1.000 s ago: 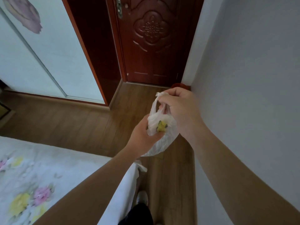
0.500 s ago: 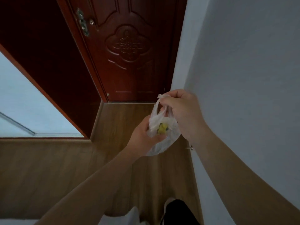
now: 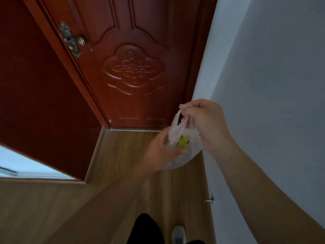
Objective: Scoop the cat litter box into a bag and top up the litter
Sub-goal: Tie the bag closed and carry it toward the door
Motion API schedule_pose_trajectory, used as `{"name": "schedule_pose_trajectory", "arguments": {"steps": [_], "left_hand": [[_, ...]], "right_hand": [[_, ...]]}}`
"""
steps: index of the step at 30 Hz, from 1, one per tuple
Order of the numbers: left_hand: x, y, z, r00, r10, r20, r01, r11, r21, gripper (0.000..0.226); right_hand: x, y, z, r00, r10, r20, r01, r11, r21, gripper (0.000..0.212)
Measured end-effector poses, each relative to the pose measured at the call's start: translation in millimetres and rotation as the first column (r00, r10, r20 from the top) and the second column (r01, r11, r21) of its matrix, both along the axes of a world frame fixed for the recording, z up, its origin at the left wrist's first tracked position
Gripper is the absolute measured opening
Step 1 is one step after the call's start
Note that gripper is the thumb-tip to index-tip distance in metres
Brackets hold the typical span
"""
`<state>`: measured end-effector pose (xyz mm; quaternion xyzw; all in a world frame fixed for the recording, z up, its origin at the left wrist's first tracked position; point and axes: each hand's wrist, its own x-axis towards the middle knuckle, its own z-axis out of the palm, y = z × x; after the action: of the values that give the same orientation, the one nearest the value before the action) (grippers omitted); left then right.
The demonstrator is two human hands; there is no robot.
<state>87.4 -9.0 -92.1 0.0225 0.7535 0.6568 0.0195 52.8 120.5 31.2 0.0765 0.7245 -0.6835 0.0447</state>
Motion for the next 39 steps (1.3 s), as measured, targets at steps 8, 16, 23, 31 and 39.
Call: {"name": "schedule_pose_trajectory", "arguments": {"steps": [8, 16, 23, 31, 39], "left_hand": [[-166.8, -13.3, -23.8, 0.983, -0.173, 0.067, 0.175, 0.984, -0.018, 0.052], [-305.3, -0.3, -47.3, 0.917, -0.380, 0.123, 0.398, 0.889, -0.227, 0.055], [-405.4, 35.6, -101.7, 0.843, -0.484, 0.234, 0.535, 0.797, -0.279, 0.054], [-477.5, 52.5, -237.4, 0.801, -0.507, 0.320, 0.596, 0.731, -0.333, 0.064], [-533.2, 66.6, -420.3, 0.760, -0.531, 0.374, 0.648, 0.653, -0.391, 0.059]], "right_hand": [[-140.7, -9.3, -19.6, 0.981, -0.193, 0.030, 0.193, 0.981, 0.014, 0.010], [-241.3, 4.1, -55.7, 0.926, -0.375, 0.042, 0.368, 0.922, 0.117, 0.011], [-316.8, 39.7, -124.2, 0.890, -0.452, 0.065, 0.431, 0.878, 0.207, 0.008], [-391.7, 60.8, -243.5, 0.865, -0.468, 0.181, 0.416, 0.870, 0.263, 0.016], [-444.7, 67.7, -428.7, 0.785, -0.554, 0.277, 0.474, 0.825, 0.307, 0.004]]}}
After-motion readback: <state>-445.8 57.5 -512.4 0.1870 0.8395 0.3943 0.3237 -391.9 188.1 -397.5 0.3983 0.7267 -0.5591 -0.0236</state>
